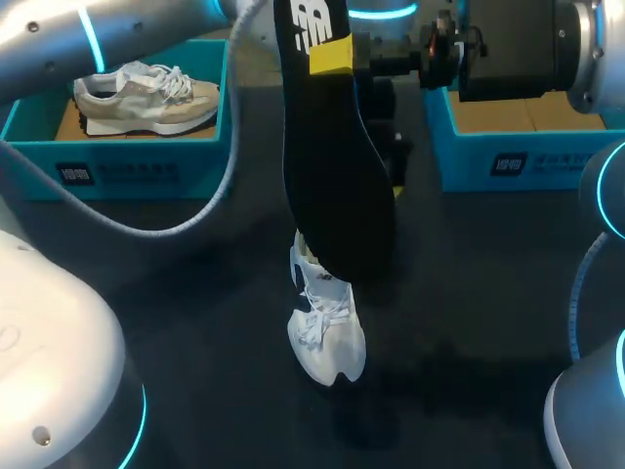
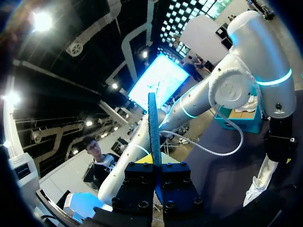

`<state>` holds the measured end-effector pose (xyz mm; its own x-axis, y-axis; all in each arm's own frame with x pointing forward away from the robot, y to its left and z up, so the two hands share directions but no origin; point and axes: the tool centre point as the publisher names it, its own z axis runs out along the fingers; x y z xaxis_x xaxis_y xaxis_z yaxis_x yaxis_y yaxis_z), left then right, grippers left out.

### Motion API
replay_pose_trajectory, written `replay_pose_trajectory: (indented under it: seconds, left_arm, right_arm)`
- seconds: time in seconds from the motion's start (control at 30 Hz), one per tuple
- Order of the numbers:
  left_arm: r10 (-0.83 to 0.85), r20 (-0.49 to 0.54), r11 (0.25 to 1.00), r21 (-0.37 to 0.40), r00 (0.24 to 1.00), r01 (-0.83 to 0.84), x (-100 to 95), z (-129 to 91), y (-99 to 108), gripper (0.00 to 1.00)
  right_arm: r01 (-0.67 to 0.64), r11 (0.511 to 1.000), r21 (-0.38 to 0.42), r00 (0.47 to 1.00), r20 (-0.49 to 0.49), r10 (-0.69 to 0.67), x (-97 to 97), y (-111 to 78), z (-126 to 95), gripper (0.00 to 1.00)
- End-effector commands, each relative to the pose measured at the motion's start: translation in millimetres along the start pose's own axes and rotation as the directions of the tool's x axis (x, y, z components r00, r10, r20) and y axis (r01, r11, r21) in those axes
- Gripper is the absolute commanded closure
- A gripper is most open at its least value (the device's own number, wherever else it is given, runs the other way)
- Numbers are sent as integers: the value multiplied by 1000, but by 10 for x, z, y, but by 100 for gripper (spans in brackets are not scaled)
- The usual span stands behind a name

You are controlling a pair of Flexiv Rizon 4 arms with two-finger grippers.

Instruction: Take the shoe out of the shoebox, open the shoe tongue, remove and reinsert the insole, then place the shoe into the shoebox

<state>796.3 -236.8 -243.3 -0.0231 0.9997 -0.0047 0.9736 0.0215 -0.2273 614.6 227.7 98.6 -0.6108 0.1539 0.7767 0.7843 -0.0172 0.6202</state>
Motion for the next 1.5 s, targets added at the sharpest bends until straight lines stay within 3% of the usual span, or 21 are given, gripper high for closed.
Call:
replay_pose_trajectory:
  seconds: [0.03,0.37,0.97,1.17,1.5]
  left_arm:
    - [22,186,999,-46,982,-14,135,-64,-111,0]
    - [101,395,994,-75,913,-77,336,-371,-184,0]
    - [152,372,988,-83,916,-130,360,-395,-190,0]
    - [156,514,987,-117,843,-111,414,-383,-219,0]
    - [117,775,992,-120,621,-37,463,-883,-212,0]
  right_arm:
    - [-2,1000,-1,1000,1,2,-2,4,44,100]
    - [-2,1000,-1,1000,1,2,-2,4,44,100]
    - [-2,1000,-1,1000,1,2,-2,4,44,100]
    - [-15,1000,-1,1000,-5,15,-31,57,25,100]
    - [-163,985,52,986,-21,164,-216,499,-146,100]
